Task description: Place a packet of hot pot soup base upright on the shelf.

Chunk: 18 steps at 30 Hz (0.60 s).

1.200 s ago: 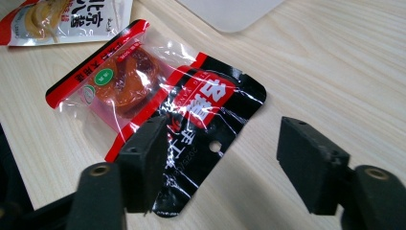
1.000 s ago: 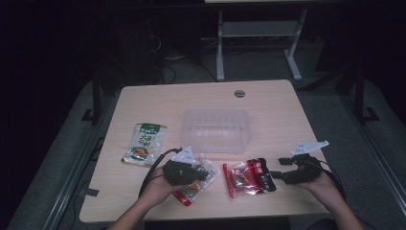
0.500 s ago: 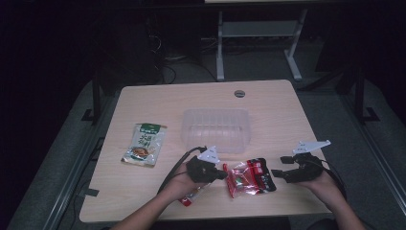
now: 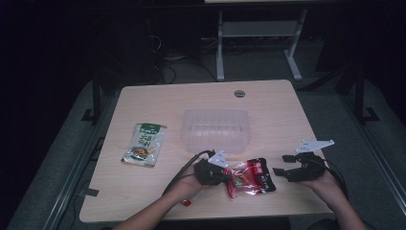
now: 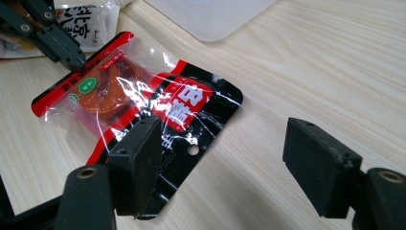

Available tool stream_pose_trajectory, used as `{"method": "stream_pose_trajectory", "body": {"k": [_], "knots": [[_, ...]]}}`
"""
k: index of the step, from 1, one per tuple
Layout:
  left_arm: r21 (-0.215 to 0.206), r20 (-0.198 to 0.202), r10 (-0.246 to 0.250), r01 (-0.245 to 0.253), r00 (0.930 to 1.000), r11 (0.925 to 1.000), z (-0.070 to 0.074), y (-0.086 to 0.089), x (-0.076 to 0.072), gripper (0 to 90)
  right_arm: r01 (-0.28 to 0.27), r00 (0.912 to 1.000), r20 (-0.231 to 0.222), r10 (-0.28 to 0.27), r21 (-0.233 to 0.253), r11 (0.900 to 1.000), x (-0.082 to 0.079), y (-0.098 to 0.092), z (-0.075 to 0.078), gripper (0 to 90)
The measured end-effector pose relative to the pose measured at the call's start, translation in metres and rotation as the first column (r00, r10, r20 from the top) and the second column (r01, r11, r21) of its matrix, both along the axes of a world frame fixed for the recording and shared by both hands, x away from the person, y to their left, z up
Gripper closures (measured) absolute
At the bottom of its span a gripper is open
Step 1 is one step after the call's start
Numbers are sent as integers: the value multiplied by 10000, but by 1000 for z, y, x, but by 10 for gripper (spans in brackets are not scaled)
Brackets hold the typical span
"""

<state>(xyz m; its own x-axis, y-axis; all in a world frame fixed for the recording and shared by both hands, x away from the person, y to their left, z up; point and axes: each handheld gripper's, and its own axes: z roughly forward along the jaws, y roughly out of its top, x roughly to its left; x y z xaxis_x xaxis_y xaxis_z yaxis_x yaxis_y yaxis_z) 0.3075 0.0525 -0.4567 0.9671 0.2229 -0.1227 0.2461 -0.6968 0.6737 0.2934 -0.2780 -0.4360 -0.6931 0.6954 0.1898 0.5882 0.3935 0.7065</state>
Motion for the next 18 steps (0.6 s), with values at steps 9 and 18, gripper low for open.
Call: {"method": "stream_pose_trajectory", "body": {"k": [9,18], "knots": [[300,-122,97,-94,9999,9995,-3,2,1,897,-171,9998,-90,174,326,9993,0,3,1,284],[338,-128,202,-198,9997,9992,-6,3,-1,897,-546,9974,-430,586,883,9946,1,13,-3,266]]}}
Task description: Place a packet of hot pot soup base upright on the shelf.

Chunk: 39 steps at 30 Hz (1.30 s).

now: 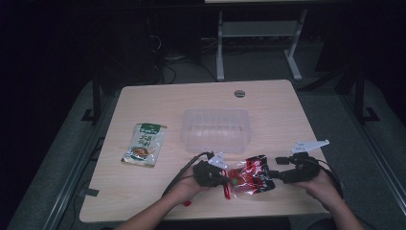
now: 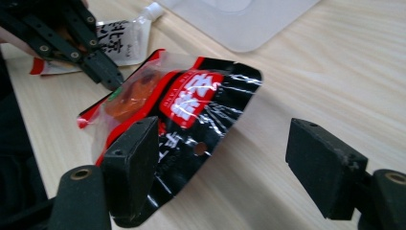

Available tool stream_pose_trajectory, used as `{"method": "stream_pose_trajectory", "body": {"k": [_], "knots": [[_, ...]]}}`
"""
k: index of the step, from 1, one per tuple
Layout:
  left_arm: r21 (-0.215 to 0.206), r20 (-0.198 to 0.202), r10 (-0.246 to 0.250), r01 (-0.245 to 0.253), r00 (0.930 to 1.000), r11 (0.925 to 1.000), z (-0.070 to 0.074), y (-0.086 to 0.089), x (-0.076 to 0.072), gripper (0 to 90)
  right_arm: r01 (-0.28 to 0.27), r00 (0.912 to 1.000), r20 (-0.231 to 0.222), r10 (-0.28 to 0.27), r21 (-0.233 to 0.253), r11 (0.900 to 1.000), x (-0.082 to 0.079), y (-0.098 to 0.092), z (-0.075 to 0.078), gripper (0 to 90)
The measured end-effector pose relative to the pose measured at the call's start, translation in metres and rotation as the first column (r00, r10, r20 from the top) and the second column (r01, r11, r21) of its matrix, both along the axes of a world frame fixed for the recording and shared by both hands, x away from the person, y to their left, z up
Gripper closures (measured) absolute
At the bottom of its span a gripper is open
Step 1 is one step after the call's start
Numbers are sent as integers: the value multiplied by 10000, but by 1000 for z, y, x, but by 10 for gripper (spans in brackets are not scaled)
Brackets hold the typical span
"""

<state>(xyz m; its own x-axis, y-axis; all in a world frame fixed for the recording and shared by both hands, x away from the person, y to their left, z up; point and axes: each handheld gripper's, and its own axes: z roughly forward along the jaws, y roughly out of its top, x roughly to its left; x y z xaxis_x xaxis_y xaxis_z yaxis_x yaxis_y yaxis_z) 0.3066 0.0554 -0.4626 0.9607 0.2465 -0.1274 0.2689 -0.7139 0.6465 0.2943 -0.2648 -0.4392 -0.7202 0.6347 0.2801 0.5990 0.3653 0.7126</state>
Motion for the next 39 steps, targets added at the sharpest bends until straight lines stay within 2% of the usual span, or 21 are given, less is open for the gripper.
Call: {"method": "stream_pose_trajectory", "body": {"k": [11,18,24,31,35,39], "knots": [[-4,118,154,-154,9998,9999,0,-1,-3,898,-534,9969,-569,536,40,9986,4,10,-11,266],[-67,76,254,-253,9996,9997,-1,0,-3,898,-872,9896,-1130,886,173,9960,7,15,-18,267],[-97,60,315,-314,9995,9995,-1,0,-3,898,-1050,9816,-1548,1117,510,9932,10,19,-21,284],[-128,21,396,-396,9992,9991,-1,0,-4,898,-1405,9811,-1260,1467,567,9885,6,27,-16,358],[-126,6,386,-386,9993,9992,-1,0,-3,898,-1457,9852,-831,1501,566,9877,5,25,-12,497],[-115,-24,376,-377,9993,9992,-1,0,-3,898,-1669,9852,-308,1686,523,9846,5,24,-8,627]]}}
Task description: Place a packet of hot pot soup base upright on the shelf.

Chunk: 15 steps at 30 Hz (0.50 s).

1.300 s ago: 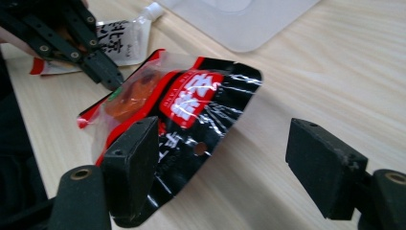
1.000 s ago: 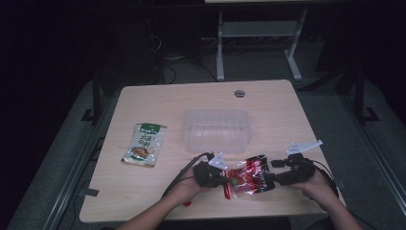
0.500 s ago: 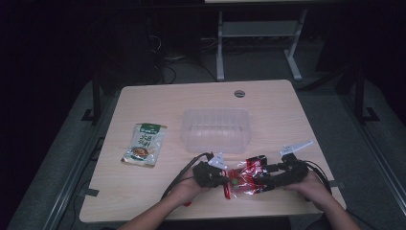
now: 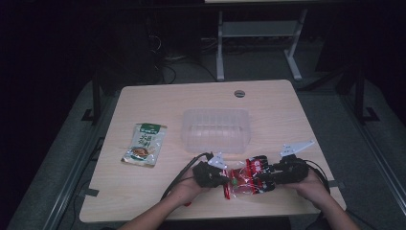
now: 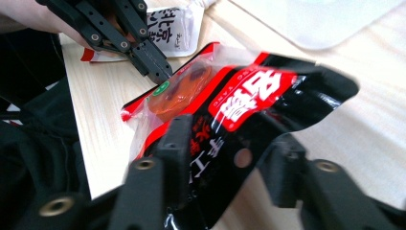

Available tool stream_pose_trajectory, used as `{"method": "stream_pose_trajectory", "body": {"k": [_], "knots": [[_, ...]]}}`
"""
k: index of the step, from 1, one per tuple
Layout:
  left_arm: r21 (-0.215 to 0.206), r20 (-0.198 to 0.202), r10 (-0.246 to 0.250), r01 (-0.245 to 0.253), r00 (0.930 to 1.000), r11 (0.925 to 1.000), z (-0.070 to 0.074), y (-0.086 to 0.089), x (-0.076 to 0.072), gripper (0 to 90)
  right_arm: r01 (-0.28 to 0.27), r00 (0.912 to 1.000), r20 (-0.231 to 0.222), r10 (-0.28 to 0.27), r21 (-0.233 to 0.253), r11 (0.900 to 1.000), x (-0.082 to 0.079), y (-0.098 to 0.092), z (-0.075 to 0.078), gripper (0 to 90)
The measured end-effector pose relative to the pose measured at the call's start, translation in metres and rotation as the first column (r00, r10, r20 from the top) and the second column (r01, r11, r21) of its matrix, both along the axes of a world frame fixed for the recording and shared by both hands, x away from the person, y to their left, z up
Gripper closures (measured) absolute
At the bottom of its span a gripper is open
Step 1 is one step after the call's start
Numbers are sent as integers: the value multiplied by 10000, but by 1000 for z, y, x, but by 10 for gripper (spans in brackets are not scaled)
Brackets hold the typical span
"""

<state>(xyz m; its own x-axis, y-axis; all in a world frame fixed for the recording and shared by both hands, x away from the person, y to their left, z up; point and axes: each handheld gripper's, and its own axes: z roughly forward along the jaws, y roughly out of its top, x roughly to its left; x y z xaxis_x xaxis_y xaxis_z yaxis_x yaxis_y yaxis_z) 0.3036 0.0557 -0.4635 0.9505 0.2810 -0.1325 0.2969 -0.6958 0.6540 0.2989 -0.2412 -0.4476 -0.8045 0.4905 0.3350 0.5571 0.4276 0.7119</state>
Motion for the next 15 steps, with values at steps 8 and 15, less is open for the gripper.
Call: {"method": "stream_pose_trajectory", "body": {"k": [8,15], "knots": [[0,-22,0,0,10000,10000,0,0,0,898,-373,9991,223,374,-53,9993,0,6,1,743],[-11,-65,-7,7,10000,10000,0,0,1,898,-712,9970,290,717,-202,9973,0,9,0,846]]}}
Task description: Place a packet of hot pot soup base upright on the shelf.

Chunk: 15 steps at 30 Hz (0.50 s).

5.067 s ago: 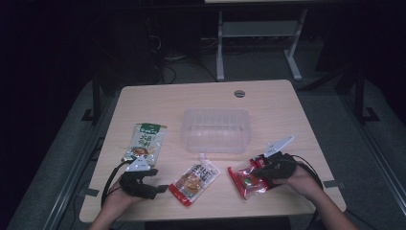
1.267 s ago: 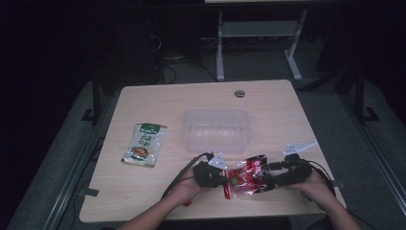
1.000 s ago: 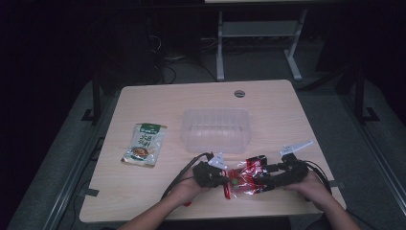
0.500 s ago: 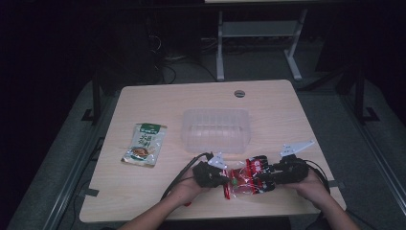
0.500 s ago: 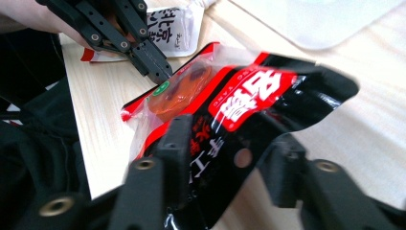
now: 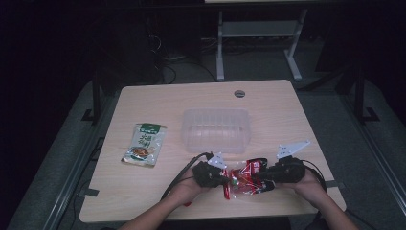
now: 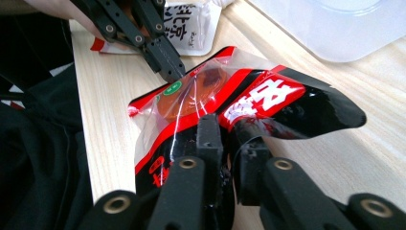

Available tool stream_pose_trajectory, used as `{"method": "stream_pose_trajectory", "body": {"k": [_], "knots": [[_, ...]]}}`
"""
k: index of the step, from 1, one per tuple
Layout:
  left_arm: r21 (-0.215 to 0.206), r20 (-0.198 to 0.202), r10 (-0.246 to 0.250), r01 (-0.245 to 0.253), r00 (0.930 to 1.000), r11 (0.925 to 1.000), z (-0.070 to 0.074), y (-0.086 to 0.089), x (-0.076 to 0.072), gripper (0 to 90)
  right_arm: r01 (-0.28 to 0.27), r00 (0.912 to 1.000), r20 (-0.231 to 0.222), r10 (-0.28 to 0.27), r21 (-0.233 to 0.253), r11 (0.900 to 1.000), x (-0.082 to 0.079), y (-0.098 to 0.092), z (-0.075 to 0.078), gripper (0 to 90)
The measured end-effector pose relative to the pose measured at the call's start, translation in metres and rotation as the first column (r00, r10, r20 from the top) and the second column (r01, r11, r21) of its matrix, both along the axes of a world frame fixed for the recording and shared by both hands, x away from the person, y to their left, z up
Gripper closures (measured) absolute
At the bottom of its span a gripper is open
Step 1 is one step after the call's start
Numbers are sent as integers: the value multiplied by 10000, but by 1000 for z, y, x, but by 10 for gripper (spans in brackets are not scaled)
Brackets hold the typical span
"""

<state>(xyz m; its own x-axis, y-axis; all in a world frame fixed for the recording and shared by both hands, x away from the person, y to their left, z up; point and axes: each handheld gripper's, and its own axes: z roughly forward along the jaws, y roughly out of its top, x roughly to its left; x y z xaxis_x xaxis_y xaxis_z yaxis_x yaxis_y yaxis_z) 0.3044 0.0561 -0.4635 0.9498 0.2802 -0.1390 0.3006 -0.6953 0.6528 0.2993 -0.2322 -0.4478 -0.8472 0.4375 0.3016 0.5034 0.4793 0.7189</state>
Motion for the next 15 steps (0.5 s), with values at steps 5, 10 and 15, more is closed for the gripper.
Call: {"method": "stream_pose_trajectory", "body": {"k": [5,10,15], "knots": [[-58,-35,25,-25,10000,10000,0,0,0,898,-69,9998,176,69,-30,10000,-1,1,0,882],[-118,-71,75,-76,9999,9999,-1,0,0,898,-193,9997,184,190,191,9996,-1,1,2,897],[-228,-371,105,-113,9993,9997,-1,2,3,898,-325,9993,209,317,431,9985,0,-1,3,900]]}}
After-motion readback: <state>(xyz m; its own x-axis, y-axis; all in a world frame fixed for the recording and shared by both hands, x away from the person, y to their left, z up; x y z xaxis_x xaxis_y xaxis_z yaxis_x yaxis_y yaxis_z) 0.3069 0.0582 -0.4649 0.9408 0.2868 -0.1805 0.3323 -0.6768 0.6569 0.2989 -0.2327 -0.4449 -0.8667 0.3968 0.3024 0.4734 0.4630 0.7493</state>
